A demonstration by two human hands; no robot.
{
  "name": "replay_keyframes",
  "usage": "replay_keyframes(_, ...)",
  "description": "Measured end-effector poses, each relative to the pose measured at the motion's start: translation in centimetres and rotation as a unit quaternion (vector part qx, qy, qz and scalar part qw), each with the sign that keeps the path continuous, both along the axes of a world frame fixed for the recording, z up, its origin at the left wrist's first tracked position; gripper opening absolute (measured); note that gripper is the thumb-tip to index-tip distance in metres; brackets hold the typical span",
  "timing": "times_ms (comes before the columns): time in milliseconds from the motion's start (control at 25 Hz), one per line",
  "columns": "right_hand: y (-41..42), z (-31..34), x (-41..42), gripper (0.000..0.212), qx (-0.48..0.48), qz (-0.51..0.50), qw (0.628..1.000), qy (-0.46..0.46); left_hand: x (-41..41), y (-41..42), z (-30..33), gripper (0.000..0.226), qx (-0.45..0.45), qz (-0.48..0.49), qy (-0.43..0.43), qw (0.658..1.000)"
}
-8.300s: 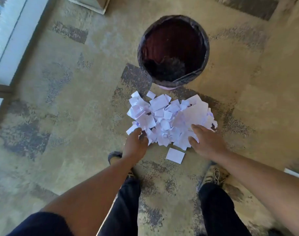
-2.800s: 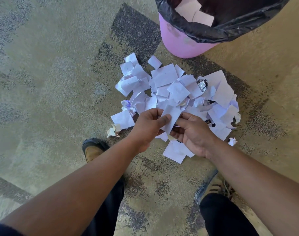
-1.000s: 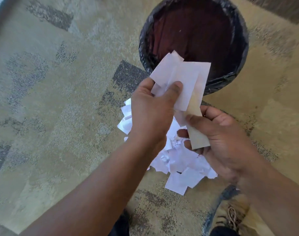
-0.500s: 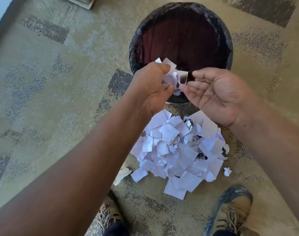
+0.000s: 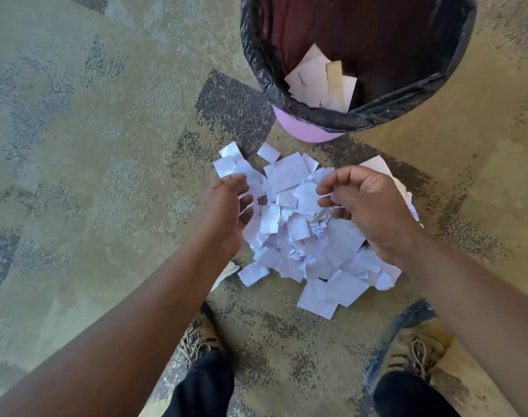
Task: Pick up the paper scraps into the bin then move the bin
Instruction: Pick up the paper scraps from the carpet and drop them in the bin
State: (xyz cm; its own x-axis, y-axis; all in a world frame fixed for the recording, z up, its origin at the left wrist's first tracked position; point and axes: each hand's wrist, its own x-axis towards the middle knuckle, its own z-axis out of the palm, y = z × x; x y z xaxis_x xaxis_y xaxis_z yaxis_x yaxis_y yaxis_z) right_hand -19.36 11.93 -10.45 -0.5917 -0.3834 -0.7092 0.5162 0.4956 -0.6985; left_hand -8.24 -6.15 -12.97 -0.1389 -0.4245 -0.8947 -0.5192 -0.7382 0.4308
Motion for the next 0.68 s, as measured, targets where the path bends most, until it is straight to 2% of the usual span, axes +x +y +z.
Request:
replay_keyframes(80, 1.2, -4.0, 2.2, 0.022, 0.085, 0.104, 0.991, -0.030, 5.1, 0.6, -4.7, 0.015, -0.024, -0.103, -0.114, 0.988)
replay_keyframes(120, 1.8, -5.8, 3.2, 0.028, 0.118, 0.158, 0.979, -0.045, 7.5, 1.3, -6.7, 0.018, -0.021, -0.161, -0.161, 0.973)
replay_keyframes(160, 2.2, -7.1, 4.0, 0.037, 0.145, 0.210, 0.965, -0.054, 9.8, 2.1, -8.4, 0.032, -0.012, -0.230, -0.212, 0.950)
replay_keyframes(240, 2.7, -9.2, 5.1, 0.050, 0.186, 0.284, 0.939, -0.045, 13.8, 3.5, -11.1, 0.070, -0.033, -0.403, -0.301, 0.864)
replay_keyframes(280, 2.9, -10.2, 5.5, 0.054, 0.197, 0.306, 0.931, -0.034, 15.3, 4.0, -12.1, 0.077, -0.060, -0.470, -0.308, 0.825)
replay_keyframes(320, 3.0, -11.0, 5.9, 0.058, 0.202, 0.325, 0.924, -0.028, 16.4, 4.4, -12.6, 0.073, -0.090, -0.513, -0.293, 0.802)
replay_keyframes(360, 3.1, -11.6, 6.3, 0.061, 0.206, 0.347, 0.915, -0.025, 17.0, 4.3, -12.9, 0.063, -0.116, -0.527, -0.275, 0.795)
replay_keyframes(440, 3.2, -12.5, 6.9, 0.063, 0.218, 0.377, 0.900, -0.016, 17.4, 3.8, -13.6, 0.042, -0.138, -0.496, -0.278, 0.811)
replay_keyframes(560, 3.3, -12.8, 7.1, 0.054, 0.214, 0.360, 0.908, 0.024, 16.5, 3.0, -13.3, 0.019, -0.127, -0.489, -0.287, 0.814)
replay_keyframes(640, 3.3, -12.7, 7.0, 0.045, 0.206, 0.326, 0.921, 0.058, 15.2, 2.2, -12.3, 0.022, -0.118, -0.508, -0.275, 0.807)
replay_keyframes(680, 3.3, -12.7, 6.9, 0.040, 0.207, 0.309, 0.925, 0.075, 14.4, 1.6, -11.8, 0.025, -0.112, -0.504, -0.261, 0.815)
